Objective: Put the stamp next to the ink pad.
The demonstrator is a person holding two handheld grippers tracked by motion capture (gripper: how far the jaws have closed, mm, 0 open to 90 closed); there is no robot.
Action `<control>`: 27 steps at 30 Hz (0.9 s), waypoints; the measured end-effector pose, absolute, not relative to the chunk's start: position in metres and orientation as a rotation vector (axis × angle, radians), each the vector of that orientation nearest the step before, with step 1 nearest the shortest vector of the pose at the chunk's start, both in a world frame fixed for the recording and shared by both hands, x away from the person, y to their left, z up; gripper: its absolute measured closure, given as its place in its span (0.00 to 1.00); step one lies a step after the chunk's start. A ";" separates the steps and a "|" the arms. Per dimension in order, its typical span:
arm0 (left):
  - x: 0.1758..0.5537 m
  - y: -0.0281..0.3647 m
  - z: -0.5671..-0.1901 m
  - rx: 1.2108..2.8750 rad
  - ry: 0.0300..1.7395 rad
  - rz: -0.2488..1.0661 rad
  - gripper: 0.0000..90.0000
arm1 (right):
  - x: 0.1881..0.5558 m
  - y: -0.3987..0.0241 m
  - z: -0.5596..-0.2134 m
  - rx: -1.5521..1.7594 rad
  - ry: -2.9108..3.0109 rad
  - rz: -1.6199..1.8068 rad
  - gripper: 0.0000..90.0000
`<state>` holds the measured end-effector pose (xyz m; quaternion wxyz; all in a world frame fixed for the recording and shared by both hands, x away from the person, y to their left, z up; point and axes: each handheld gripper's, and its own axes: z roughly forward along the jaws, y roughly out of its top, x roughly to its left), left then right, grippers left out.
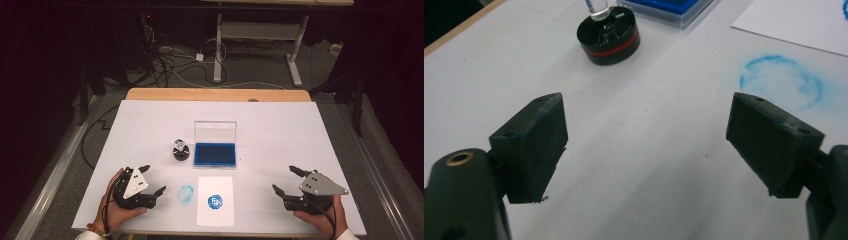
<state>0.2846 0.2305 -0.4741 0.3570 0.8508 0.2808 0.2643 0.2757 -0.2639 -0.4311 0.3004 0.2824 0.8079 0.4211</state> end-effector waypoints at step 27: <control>0.286 0.229 -0.477 2.250 0.709 0.680 0.18 | 0.276 -0.259 -0.434 0.731 2.174 1.108 0.26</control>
